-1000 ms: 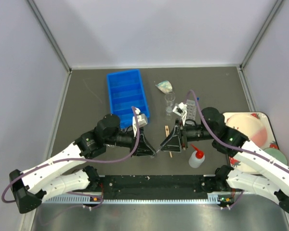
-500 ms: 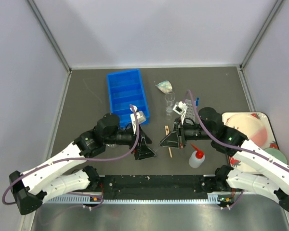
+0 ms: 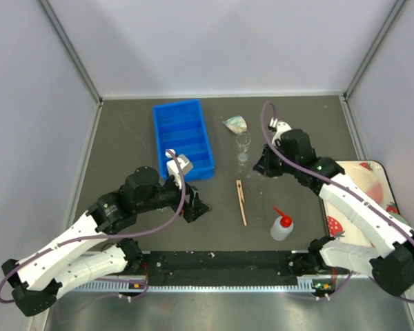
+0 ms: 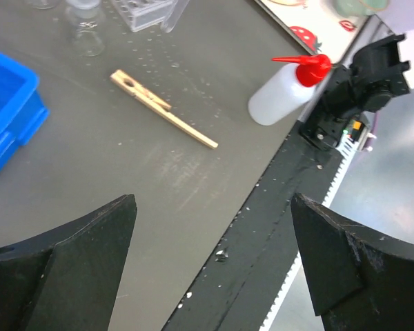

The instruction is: Organize the chemistry lab equipment

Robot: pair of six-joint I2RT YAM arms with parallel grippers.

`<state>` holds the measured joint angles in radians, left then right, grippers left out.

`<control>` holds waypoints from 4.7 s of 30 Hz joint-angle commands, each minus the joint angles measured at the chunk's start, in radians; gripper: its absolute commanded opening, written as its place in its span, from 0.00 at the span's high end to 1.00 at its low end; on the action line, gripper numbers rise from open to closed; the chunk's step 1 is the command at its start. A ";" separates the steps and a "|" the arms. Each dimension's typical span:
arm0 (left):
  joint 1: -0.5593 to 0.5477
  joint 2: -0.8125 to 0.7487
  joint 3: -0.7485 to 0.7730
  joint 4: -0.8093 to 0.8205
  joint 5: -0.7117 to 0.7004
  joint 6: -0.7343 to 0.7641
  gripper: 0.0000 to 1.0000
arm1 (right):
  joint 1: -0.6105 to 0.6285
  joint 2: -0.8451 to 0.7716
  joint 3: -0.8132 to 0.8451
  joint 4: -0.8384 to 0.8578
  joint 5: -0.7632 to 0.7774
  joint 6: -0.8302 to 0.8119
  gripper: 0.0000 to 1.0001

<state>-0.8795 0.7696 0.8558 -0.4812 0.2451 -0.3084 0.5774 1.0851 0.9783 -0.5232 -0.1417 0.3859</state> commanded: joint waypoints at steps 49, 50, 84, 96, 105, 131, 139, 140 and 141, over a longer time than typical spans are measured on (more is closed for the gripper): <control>0.004 -0.121 -0.031 -0.054 -0.130 0.052 0.01 | -0.298 0.501 0.249 0.012 0.416 -0.031 1.00; 0.004 -0.121 -0.029 -0.054 -0.133 0.052 0.01 | -0.298 0.506 0.247 0.015 0.418 -0.032 1.00; 0.004 -0.092 -0.020 -0.054 -0.135 0.049 0.01 | -0.298 0.595 0.238 0.040 0.384 -0.050 0.88; 0.004 -0.047 0.002 -0.053 -0.130 0.040 0.01 | -0.300 0.517 0.237 0.035 0.381 -0.044 0.51; 0.004 0.063 0.057 -0.065 -0.281 0.034 0.01 | -0.257 0.229 0.188 -0.027 0.455 -0.042 0.49; 0.089 0.436 0.267 -0.089 -0.454 -0.077 0.03 | 0.113 -0.327 -0.021 -0.376 0.392 0.090 0.39; 0.089 0.401 0.233 -0.073 -0.406 -0.074 0.03 | 0.131 -0.343 -0.087 -0.481 0.396 0.183 0.36; 0.089 0.393 0.227 -0.066 -0.403 -0.071 0.03 | 0.133 -0.343 -0.089 -0.489 0.398 0.186 0.36; 0.089 0.389 0.220 -0.063 -0.400 -0.069 0.03 | 0.137 -0.343 -0.089 -0.497 0.396 0.195 0.36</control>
<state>-0.7933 1.2045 1.0798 -0.5869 -0.1802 -0.3691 0.6930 0.7555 0.8906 -0.9661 0.2241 0.5247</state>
